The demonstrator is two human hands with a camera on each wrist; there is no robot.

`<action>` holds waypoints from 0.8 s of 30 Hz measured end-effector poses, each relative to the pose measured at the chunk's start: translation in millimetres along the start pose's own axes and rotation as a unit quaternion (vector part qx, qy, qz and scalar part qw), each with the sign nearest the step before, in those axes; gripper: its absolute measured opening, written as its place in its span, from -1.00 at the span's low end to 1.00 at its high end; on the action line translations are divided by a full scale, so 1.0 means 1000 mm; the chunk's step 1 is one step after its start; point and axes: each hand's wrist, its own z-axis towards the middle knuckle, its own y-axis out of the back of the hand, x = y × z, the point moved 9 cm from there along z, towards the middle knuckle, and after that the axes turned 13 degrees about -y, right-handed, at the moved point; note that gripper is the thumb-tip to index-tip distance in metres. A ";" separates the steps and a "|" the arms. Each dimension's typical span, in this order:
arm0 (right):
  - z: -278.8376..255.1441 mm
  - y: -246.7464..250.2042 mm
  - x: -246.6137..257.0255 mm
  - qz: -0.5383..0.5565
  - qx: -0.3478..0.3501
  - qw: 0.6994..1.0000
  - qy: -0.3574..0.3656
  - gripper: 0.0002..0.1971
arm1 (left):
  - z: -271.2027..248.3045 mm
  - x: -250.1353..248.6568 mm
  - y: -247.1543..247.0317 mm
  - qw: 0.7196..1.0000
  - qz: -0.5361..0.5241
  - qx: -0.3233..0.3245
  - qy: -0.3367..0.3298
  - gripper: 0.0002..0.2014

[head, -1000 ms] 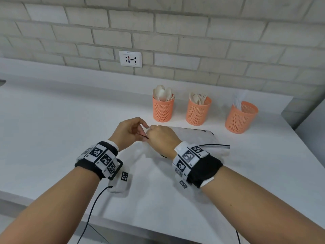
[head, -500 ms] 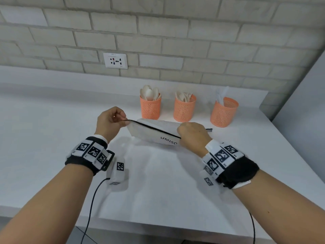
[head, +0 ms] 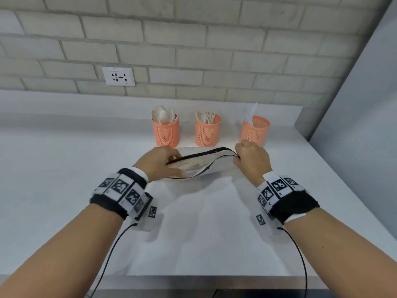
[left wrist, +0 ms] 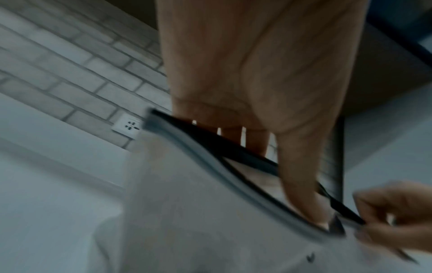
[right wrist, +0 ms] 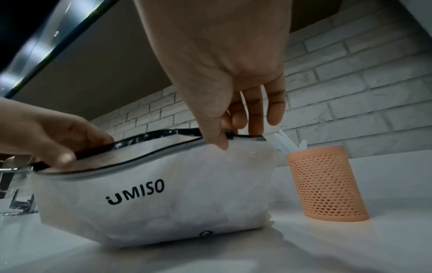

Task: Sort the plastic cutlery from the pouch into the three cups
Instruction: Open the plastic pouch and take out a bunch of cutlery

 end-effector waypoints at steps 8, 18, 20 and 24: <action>-0.005 -0.021 -0.023 -0.051 0.063 0.997 0.001 -0.82 | 0.014 0.005 0.039 0.966 -0.069 -0.250 0.004 -0.83; -0.024 -0.004 0.082 0.227 0.199 0.940 0.159 -0.84 | 0.020 -0.043 0.036 0.947 -0.030 -0.266 -0.178 -0.68; -0.012 -0.045 0.073 0.077 0.230 0.964 0.111 -0.48 | 0.020 -0.039 0.034 0.952 -0.013 -0.255 -0.166 -0.72; 0.003 -0.093 0.070 -0.039 0.268 0.955 0.119 0.06 | 0.018 -0.030 0.035 0.953 -0.013 -0.258 -0.161 -0.76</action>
